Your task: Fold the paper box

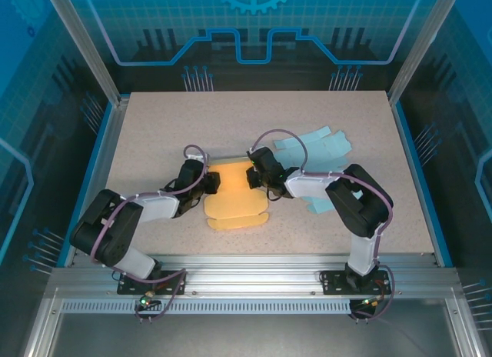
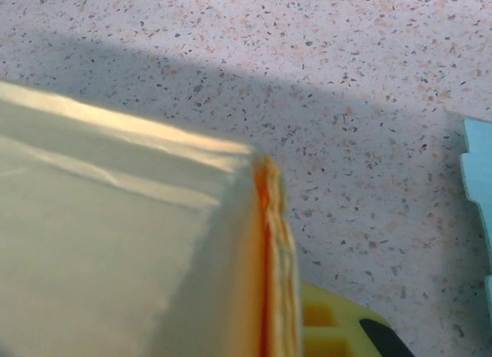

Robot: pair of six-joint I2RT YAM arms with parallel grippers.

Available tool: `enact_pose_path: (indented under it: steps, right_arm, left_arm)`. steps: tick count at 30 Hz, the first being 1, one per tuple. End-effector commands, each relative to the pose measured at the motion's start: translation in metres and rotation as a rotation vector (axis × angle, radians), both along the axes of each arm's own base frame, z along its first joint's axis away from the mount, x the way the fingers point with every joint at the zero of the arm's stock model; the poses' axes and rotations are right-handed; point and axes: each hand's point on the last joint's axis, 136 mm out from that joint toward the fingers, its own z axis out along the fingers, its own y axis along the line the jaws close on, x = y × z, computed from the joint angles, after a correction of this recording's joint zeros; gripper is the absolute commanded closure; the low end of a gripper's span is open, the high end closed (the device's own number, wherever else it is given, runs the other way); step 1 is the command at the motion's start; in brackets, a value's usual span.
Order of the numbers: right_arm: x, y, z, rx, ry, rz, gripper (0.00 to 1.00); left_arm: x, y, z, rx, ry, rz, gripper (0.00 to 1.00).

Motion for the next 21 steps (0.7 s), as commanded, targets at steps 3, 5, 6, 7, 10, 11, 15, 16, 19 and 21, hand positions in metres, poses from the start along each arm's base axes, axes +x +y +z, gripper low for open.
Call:
enact_pose_path:
  steps: [3, 5, 6, 7, 10, 11, 15, 16, 19, 21]
  right_arm:
    - [-0.005, 0.009, -0.005, 0.001, 0.032, -0.023, 0.97]
    - [-0.004, 0.007, -0.006, -0.021, 0.036, -0.049, 0.97]
    - [-0.003, 0.006, -0.006, -0.039, 0.036, -0.061, 0.97]
    - [-0.002, 0.005, -0.006, -0.062, 0.036, -0.072, 0.96]
    - [0.000, 0.000, -0.008, -0.140, 0.043, -0.111, 0.95]
    - [0.000, -0.002, -0.008, -0.165, 0.046, -0.120, 0.94]
    - [0.001, -0.005, -0.009, -0.256, 0.048, -0.148, 0.92]
    - [0.001, -0.006, -0.010, -0.275, 0.053, -0.152, 0.92]
    - [0.004, -0.011, -0.013, -0.335, 0.059, -0.176, 0.89]
    - [0.007, -0.015, -0.014, -0.369, 0.060, -0.189, 0.88]
  left_arm:
    - [0.009, 0.015, 0.004, 0.075, -0.002, 0.137, 0.79]
    - [0.006, 0.020, 0.003, 0.086, 0.012, 0.175, 0.82]
    - [0.004, 0.022, 0.002, 0.086, 0.022, 0.188, 0.82]
    - [0.003, 0.022, 0.002, 0.082, 0.031, 0.199, 0.82]
    - [-0.001, 0.022, 0.002, 0.065, 0.055, 0.214, 0.82]
    - [-0.002, 0.022, 0.003, 0.062, 0.060, 0.221, 0.82]
    - [-0.004, 0.021, 0.008, 0.048, 0.082, 0.232, 0.85]
    - [-0.005, 0.019, 0.009, 0.038, 0.087, 0.229, 0.85]
    - [-0.007, 0.018, 0.012, 0.020, 0.103, 0.228, 0.86]
    - [-0.010, 0.016, 0.012, 0.016, 0.120, 0.223, 0.86]
